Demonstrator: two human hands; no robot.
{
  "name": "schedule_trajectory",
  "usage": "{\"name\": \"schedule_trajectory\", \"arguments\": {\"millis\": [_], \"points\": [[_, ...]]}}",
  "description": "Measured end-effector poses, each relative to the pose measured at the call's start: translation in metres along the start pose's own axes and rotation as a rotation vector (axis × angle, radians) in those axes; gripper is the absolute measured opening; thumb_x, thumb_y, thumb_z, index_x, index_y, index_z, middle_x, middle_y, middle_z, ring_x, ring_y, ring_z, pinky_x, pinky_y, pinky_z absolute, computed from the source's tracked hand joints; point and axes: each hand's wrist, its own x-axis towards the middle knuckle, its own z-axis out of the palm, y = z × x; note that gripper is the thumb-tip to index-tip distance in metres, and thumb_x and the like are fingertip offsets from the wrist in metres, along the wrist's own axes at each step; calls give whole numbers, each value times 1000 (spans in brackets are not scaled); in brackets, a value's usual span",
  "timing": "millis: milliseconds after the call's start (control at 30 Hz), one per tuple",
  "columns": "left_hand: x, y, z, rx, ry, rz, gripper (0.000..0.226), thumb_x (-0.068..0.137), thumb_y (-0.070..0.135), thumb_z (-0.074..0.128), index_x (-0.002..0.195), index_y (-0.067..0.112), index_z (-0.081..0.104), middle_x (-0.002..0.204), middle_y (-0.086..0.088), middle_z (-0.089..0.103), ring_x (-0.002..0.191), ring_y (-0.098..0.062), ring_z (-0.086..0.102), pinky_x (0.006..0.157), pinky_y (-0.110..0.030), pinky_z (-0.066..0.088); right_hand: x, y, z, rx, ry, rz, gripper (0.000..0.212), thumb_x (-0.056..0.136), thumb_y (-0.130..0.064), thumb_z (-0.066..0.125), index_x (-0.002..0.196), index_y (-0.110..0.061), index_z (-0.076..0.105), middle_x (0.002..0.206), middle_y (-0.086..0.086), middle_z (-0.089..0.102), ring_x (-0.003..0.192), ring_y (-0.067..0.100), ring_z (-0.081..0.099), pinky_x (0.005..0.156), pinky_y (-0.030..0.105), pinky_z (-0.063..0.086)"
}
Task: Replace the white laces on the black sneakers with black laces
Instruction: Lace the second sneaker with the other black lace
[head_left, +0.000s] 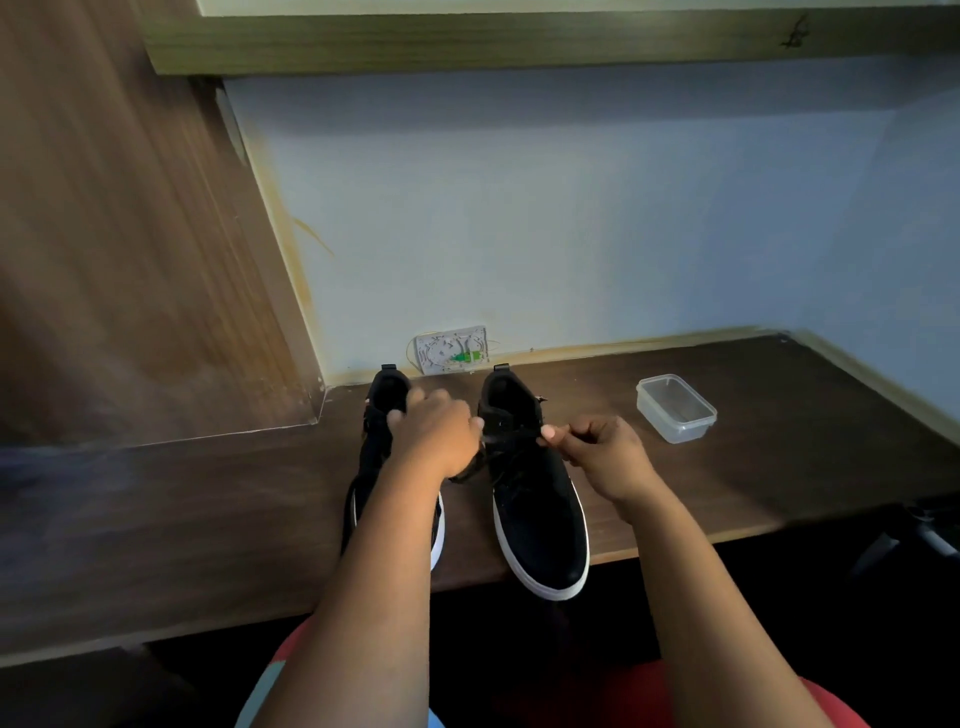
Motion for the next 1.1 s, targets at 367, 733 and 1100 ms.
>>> {"name": "schedule_trajectory", "arguments": {"millis": [367,733,1100], "points": [[-11,12,9,-814,213,257,16,84,4,70,92,18,70,79,3,69,68,-3,64,68,-15,53,12,-21,41,392,119,83,7,86,-8,69,80,-8,66,64,5,63,56,10,55,53,18,45],[5,7,31,-604,135,-33,13,89,7,64,93,10,76,90,-10,73,82,-24,68,77,-30,55,38,-16,39,-676,-61,-56,33,86,-23,70,117,-11,67,104,5,71,81,16,69,80,29,57],[8,14,34,-384,134,-20,15,86,9,61,82,10,75,87,-7,73,83,-23,67,78,-31,56,41,1,42,-391,-78,109,29,89,-17,67,118,-12,65,92,1,67,57,8,59,63,23,51]]}}
